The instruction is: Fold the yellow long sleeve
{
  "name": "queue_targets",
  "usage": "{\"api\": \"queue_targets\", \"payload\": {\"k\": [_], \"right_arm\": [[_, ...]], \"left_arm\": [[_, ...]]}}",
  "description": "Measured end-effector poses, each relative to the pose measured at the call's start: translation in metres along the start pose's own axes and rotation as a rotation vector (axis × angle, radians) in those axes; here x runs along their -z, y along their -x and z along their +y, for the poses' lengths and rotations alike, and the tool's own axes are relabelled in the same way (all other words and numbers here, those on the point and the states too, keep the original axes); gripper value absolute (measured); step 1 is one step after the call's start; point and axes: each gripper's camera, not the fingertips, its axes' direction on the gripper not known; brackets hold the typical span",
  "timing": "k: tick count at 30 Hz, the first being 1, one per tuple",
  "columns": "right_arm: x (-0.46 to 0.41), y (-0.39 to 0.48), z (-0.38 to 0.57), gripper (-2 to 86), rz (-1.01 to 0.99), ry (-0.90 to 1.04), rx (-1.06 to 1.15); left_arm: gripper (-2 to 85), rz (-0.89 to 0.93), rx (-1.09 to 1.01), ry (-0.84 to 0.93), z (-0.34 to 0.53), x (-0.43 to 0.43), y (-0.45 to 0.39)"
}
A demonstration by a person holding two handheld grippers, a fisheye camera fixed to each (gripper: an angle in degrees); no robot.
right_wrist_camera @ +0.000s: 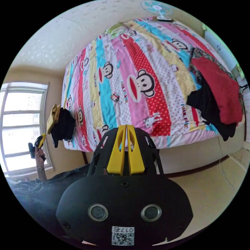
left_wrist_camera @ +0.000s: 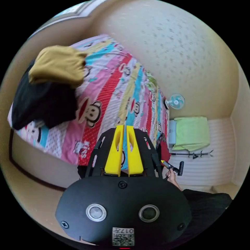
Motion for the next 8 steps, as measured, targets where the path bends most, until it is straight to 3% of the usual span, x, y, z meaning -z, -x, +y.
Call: {"api": "queue_targets", "payload": {"k": [4, 8], "right_arm": [[0.008, -0.055, 0.021, 1.2, -0.049, 0.018, -0.114], [0.016, -0.115, 0.049, 2.9, -0.125, 0.009, -0.229]], "left_arm": [[-0.7, -0.038, -0.192, 0.069, -0.003, -0.061, -0.093], [-1.0, 0.019, -0.345, 0.342, 0.034, -0.175, -0.181]]}}
